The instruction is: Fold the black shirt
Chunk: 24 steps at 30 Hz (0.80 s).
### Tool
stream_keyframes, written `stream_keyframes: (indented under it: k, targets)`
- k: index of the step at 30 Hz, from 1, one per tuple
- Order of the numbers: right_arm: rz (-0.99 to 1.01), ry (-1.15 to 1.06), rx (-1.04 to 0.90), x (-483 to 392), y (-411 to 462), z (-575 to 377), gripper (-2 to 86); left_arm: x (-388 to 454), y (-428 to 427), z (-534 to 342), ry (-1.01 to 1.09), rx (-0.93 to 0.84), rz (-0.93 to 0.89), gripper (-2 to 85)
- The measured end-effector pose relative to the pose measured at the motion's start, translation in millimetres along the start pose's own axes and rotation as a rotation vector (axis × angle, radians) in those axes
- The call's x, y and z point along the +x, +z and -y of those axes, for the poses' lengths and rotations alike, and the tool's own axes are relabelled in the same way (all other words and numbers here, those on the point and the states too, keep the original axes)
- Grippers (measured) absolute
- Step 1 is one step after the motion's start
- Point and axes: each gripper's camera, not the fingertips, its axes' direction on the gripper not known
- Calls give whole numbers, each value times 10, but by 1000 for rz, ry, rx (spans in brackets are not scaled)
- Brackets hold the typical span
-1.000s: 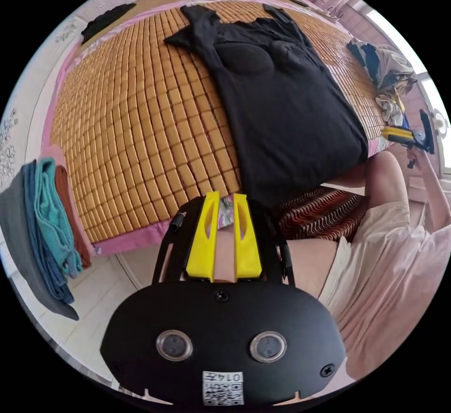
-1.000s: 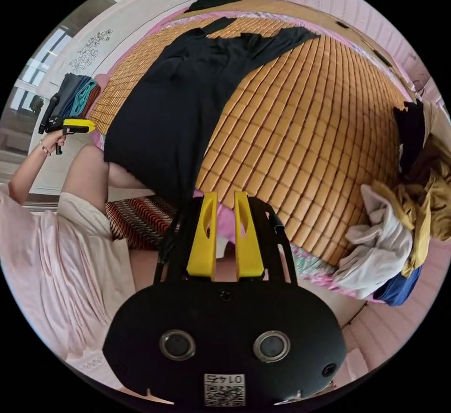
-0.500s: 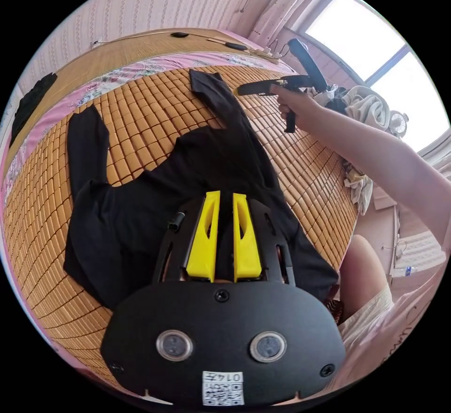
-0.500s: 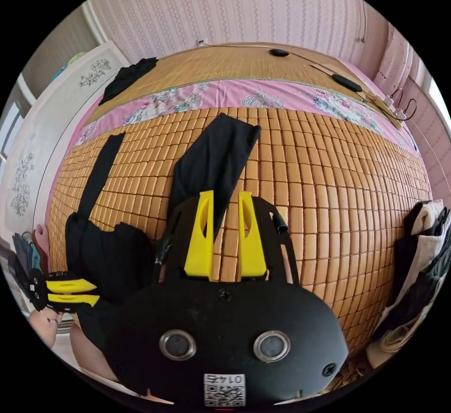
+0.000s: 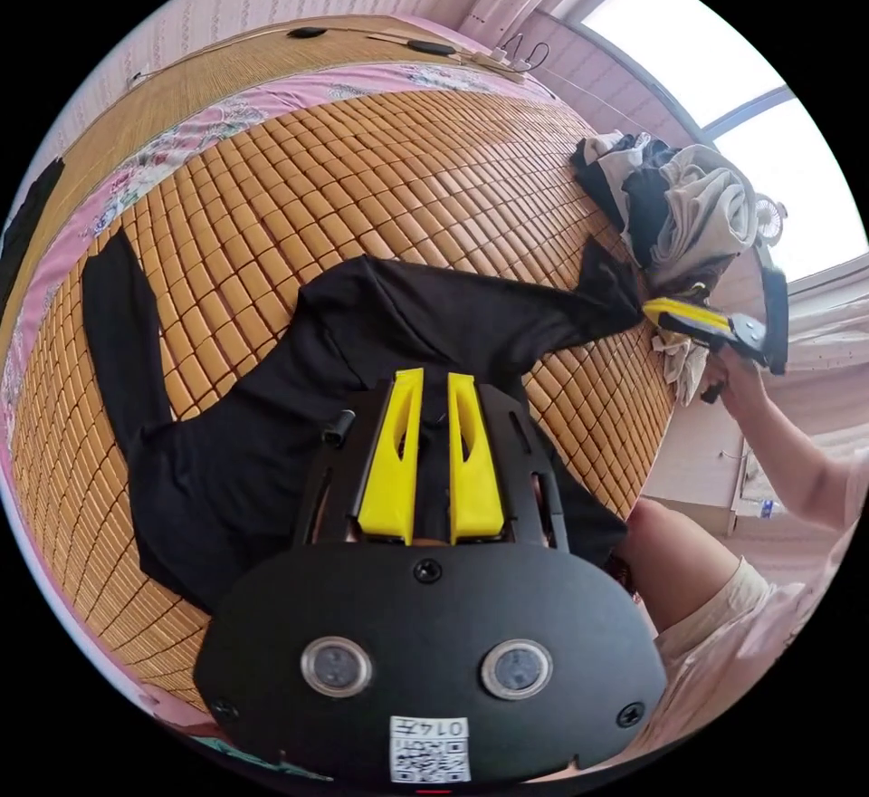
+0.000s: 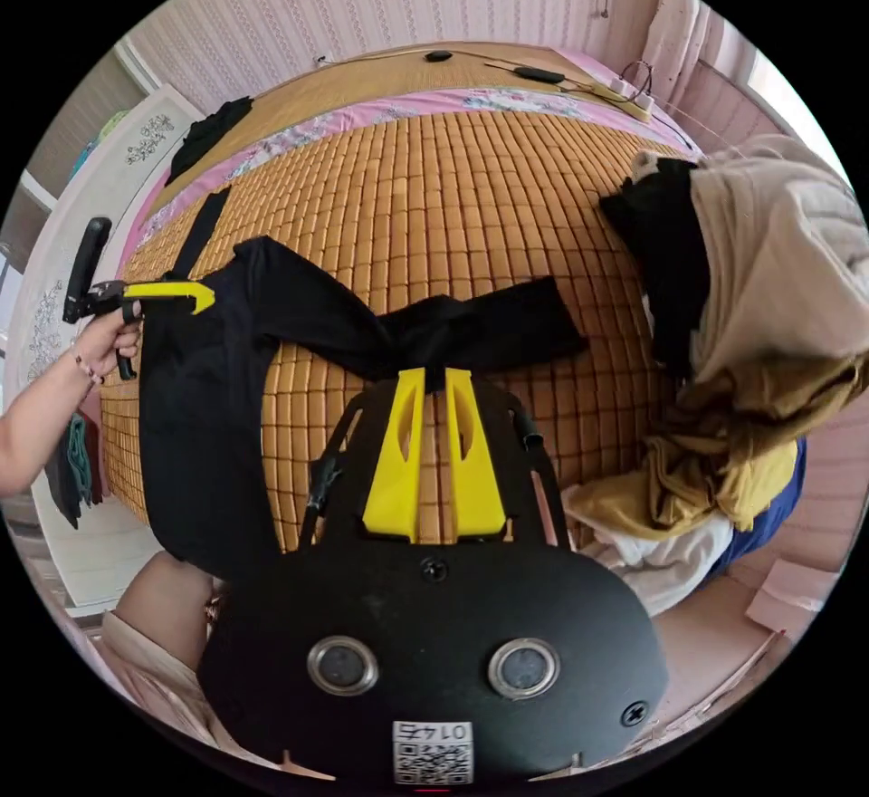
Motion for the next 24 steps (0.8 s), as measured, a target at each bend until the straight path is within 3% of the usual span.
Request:
stream_keyframes:
  k: [6, 11, 17, 24]
  targets:
    - [-50, 216, 63, 603, -108, -179, 77, 209, 294, 640, 6, -19, 39, 63]
    - [-168, 341, -23, 869, 219, -77, 84, 385, 620, 1016, 44, -94, 138, 66]
    - [-204, 264, -31, 717, 44, -58, 9, 487, 759, 1291, 46, -90, 124, -1]
    - [-226, 253, -12, 839, -447, -288, 10, 574, 849, 1523, 29, -45, 134, -7]
